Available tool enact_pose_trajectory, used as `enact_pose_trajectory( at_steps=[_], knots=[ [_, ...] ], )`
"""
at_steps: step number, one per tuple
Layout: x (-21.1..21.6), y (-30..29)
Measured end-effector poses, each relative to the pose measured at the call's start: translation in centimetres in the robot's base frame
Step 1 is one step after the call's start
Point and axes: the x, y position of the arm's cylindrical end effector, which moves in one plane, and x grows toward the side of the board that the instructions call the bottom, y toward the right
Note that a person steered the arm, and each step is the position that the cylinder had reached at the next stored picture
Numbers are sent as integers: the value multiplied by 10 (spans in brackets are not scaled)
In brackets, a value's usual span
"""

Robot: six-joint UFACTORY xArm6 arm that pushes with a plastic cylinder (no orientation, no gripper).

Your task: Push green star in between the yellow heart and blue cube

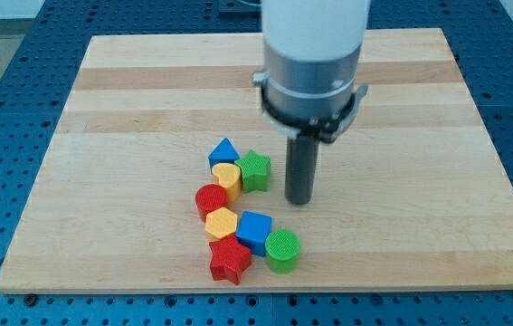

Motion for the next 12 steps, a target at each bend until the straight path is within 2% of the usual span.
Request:
enact_pose_trajectory(
  at_steps=[2,3,5,7,8,12],
  knots=[
    [-84,-36],
    [-86,-45],
    [-85,-50],
    [-52,-50],
    [-19,-38],
    [-1,-26]
  ],
)
